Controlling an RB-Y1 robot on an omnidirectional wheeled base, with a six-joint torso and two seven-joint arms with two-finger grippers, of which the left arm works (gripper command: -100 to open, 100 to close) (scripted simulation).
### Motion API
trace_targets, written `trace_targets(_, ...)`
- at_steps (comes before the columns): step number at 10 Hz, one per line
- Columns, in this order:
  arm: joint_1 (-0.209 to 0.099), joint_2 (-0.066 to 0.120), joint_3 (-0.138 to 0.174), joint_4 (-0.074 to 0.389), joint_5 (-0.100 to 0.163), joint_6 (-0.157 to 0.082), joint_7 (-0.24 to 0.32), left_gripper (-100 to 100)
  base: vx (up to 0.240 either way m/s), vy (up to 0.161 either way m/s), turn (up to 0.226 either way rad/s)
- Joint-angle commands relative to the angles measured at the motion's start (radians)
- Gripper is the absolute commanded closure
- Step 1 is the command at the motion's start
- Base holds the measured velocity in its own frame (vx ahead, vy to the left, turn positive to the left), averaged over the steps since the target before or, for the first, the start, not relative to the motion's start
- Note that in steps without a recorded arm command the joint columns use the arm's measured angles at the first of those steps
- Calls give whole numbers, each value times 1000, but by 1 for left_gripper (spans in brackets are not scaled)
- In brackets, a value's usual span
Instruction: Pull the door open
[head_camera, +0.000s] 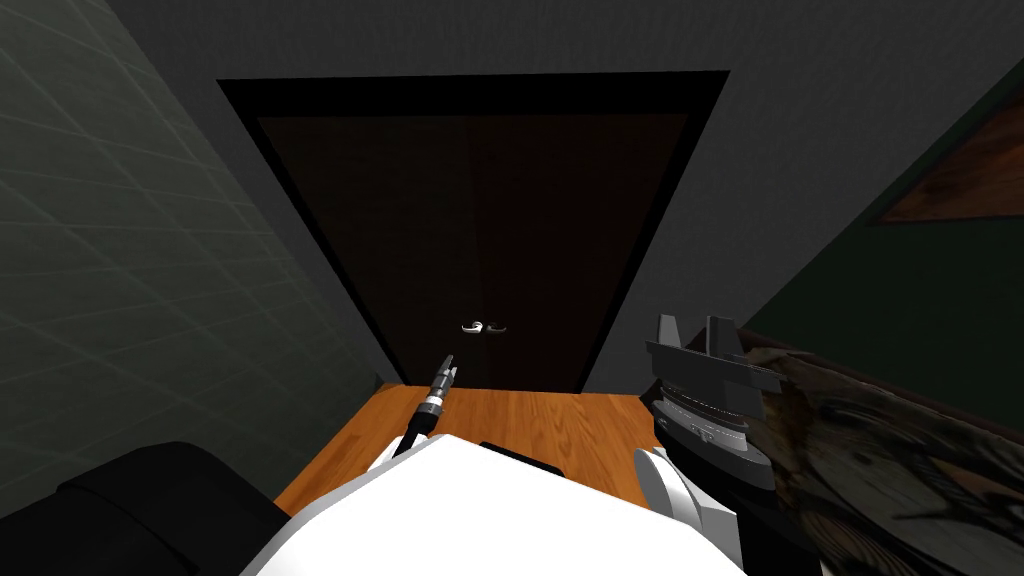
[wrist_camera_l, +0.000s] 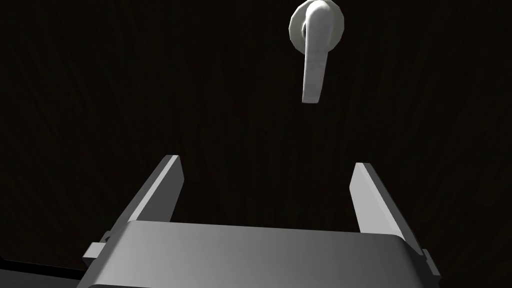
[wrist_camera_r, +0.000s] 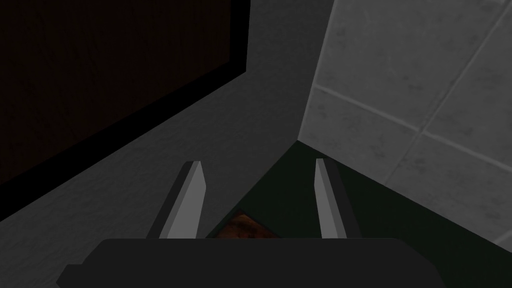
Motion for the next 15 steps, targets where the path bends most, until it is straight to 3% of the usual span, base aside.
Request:
trace_targets(1,-9,2,4,38,2,-12,7,-100,130,37,-45)
trace_targets(7,-43,18,16,169,12,-55,36,-100,143,28,-56)
trace_targets(8,-38,17,15,155,11,-50,33,-100,61,19,-9)
trace_targets(9,-21,37,43,180,25,-54,39,-100,14,3,16)
trace_targets(11,-21,37,43,180,25,-54,39,-100,-3,-2,6)
trace_targets(12,-7,56,70,203,39,-57,43,-100,4,-2,-10)
trace_targets(13,-7,56,70,203,39,-57,43,-100,7,3,9)
trace_targets(15,8,78,102,233,55,-62,49,-100,35,9,-21)
